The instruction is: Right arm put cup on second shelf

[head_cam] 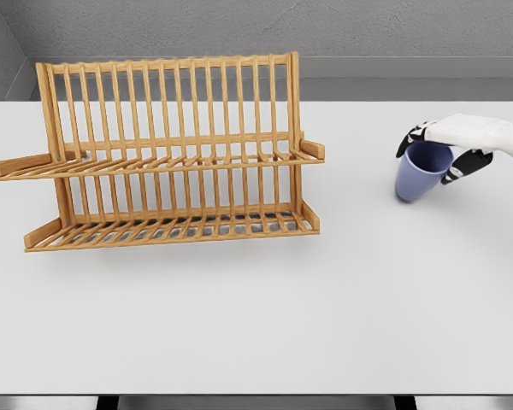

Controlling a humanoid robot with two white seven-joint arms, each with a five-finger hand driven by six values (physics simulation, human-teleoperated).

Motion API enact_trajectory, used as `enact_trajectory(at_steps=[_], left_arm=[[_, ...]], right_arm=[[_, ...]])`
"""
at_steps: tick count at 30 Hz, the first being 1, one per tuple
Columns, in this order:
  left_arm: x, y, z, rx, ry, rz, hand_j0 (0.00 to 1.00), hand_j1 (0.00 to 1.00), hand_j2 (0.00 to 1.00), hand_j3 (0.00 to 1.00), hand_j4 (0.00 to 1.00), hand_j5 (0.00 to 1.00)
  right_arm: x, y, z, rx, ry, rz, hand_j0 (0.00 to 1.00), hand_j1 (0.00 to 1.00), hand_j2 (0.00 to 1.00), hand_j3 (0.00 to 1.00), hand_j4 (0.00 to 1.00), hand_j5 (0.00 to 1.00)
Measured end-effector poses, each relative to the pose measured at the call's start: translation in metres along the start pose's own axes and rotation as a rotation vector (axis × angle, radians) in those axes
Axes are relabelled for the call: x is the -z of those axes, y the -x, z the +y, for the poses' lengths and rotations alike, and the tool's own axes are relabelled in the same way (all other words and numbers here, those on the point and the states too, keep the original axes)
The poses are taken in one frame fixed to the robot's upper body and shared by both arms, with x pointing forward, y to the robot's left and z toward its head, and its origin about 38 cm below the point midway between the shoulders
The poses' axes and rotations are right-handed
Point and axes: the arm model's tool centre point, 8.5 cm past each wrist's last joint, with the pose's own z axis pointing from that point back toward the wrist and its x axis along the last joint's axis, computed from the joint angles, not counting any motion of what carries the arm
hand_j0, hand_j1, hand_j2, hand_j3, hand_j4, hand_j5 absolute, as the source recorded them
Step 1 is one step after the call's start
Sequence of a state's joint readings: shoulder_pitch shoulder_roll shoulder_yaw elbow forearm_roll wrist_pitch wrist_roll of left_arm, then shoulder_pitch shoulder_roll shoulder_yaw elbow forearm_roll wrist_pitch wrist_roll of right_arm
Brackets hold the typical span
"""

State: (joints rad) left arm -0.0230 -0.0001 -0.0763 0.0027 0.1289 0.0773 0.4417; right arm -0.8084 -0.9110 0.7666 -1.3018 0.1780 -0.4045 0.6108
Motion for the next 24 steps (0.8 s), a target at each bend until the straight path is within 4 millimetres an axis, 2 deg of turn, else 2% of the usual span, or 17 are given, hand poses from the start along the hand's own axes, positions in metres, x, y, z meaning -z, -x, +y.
enact_trajectory(at_steps=[20, 24], left_arm=[[0.0, 0.0, 0.0, 0.0, 0.0, 0.0, 1.0, 1.0, 1.0, 1.0, 1.0, 1.0], [0.0, 0.0, 0.0, 0.0, 0.0, 0.0, 1.0, 1.0, 1.0, 1.0, 1.0, 1.0]], right_arm=[[-0.015, -0.005, -0.038, -0.048, 0.09, 0.003, 0.67, 0.67, 0.67, 0.67, 0.67, 0.67], [-0.017, -0.01, -0.044, -0.063, 0.105, -0.007, 0.64, 0.64, 0.64, 0.64, 0.64, 0.64]])
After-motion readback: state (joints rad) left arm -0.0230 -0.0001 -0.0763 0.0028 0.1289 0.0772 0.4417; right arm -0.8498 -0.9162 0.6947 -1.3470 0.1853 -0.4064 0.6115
